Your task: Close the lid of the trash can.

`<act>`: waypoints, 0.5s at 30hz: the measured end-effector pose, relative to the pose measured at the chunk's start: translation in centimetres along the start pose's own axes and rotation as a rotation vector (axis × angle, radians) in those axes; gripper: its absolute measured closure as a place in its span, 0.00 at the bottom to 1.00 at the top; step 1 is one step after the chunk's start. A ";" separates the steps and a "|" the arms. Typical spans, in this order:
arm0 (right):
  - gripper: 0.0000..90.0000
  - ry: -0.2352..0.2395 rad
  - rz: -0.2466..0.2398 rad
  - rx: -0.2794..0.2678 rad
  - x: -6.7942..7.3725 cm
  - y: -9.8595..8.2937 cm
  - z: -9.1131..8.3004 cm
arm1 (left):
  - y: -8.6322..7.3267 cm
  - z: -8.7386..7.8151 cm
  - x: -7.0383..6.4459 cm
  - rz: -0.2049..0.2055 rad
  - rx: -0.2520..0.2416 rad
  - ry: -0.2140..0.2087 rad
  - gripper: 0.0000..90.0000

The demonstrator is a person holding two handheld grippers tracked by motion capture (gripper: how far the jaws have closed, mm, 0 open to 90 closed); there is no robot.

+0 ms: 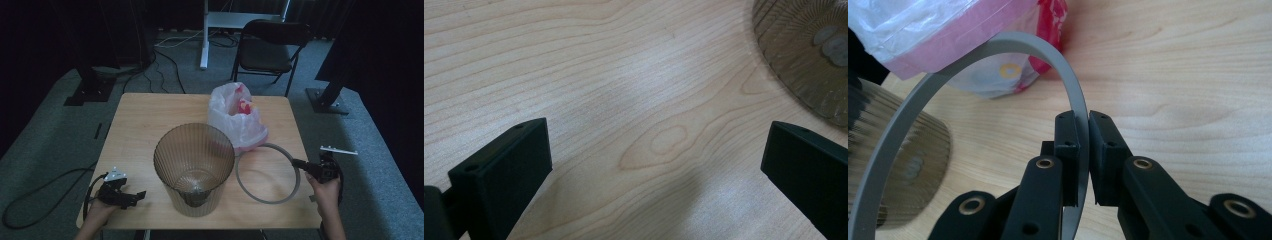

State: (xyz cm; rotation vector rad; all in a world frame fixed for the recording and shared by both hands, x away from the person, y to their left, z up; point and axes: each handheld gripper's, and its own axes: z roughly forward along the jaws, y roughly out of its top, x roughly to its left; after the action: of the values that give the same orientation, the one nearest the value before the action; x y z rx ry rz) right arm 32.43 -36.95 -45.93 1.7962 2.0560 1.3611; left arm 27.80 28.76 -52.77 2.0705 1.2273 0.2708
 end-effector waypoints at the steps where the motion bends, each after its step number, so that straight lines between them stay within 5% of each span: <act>1: 0.93 0.002 -0.003 -0.002 0.1 0.1 -0.1 | 0.0 0.0 0.0 0.001 0.000 0.000 0.00; 15: 0.93 0.052 -0.006 -0.061 0.9 1.3 -1.8 | 0.0 0.0 0.0 0.001 0.002 -0.001 0.00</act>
State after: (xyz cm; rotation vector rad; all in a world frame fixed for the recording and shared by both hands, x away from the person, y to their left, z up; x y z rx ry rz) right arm 32.07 -37.32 -43.55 1.7463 2.0196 1.4679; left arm 27.80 28.75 -52.78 2.0726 1.2264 0.2698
